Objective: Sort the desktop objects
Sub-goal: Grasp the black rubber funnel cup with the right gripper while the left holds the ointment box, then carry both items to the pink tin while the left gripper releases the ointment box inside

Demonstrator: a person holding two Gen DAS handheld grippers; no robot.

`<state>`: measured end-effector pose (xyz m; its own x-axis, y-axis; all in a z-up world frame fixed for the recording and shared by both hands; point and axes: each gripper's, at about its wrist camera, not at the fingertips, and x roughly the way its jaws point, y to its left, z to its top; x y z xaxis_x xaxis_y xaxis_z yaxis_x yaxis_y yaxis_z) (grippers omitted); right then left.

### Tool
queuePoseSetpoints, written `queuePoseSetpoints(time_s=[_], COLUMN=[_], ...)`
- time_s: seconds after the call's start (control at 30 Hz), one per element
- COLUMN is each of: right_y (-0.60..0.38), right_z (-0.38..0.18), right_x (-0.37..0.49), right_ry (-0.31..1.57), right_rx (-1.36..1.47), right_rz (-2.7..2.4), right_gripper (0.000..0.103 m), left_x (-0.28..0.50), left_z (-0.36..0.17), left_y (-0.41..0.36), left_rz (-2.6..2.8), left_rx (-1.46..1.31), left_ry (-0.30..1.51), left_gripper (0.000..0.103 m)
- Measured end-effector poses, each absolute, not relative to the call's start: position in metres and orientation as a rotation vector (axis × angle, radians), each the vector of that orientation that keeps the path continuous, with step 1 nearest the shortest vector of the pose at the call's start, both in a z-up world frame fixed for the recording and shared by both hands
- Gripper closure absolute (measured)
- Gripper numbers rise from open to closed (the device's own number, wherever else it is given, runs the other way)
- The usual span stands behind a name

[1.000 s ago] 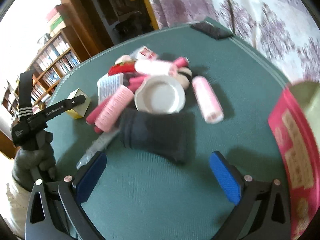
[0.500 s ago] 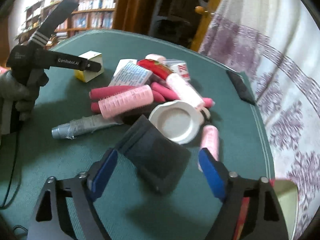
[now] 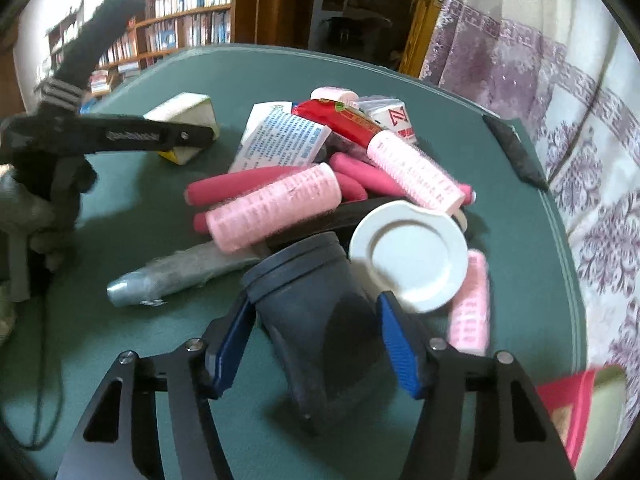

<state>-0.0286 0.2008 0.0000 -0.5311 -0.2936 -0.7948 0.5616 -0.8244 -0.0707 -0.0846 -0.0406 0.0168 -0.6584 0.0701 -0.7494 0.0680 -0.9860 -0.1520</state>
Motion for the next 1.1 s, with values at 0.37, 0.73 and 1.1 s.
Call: queuePoseSetpoints(time_s=[0.37, 0.73, 1.1], right_y=[0.265, 0.336, 0.453], right_z=[0.022, 0.070, 0.076], right_x=[0.009, 0.062, 0.099], right_ry=[-0.176, -0.356, -0.308], right_rx=[1.102, 0.927, 1.036], right_rz=[-2.349, -2.531, -2.963], right_gripper=[0.050, 0.050, 0.050], left_x=[-0.068, -0.040, -0.027], left_z=[0.044, 0.068, 0.096], left_y=[-0.034, 0.020, 0.119], left_rz=[2.862, 2.783, 2.586], left_rx=[-1.203, -1.150, -1.057], left_ry=[-0.261, -0.138, -0.020], left_gripper=[0.057, 0.057, 0.057])
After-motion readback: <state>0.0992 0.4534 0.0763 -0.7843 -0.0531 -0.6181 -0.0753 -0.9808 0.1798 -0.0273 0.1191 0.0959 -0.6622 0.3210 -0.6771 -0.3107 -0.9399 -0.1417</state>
